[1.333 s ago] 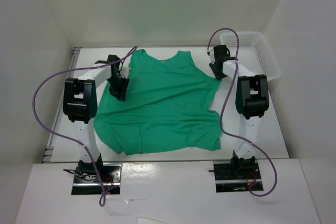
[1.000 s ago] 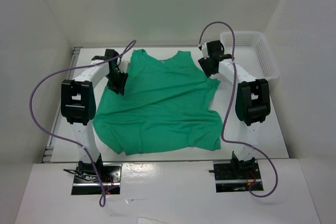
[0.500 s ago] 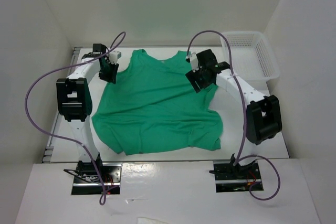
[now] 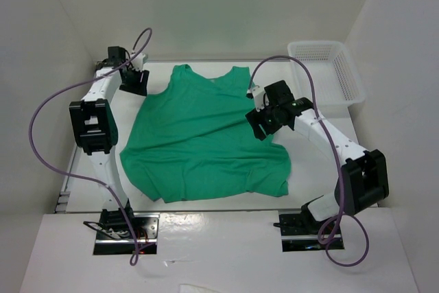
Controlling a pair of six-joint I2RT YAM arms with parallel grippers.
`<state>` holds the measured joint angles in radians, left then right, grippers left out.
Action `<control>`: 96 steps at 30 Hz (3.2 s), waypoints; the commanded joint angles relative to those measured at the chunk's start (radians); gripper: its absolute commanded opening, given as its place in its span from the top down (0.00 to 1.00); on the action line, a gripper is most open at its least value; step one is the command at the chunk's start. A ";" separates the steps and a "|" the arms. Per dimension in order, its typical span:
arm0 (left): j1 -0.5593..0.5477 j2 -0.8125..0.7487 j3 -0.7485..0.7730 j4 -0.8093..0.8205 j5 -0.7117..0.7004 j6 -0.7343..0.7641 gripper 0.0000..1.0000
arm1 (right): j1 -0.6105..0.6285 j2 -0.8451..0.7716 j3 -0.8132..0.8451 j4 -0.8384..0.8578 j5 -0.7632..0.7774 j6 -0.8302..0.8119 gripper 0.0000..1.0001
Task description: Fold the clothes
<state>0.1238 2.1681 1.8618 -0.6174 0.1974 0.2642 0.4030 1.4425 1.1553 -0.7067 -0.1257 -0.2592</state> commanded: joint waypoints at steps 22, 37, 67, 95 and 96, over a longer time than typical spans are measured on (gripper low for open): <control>0.045 0.170 0.024 -0.039 0.062 0.027 0.85 | -0.004 -0.004 -0.011 0.032 -0.035 -0.009 0.28; 0.129 0.107 -0.050 -0.028 0.074 0.036 1.00 | -0.004 -0.004 -0.020 0.032 -0.017 -0.009 0.28; 0.223 0.056 -0.118 -0.002 0.051 0.046 0.90 | -0.004 0.015 -0.020 0.050 0.043 0.009 0.27; -0.006 -0.268 -0.343 -0.125 0.005 -0.056 0.30 | -0.013 0.450 0.353 -0.010 0.179 0.117 0.20; -0.018 -0.255 -0.343 -0.134 0.005 -0.066 0.30 | -0.013 0.450 0.353 -0.010 0.169 0.117 0.20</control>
<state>0.1192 1.9064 1.5074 -0.7238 0.2375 0.2302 0.3965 1.8854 1.4563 -0.7048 0.0349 -0.1658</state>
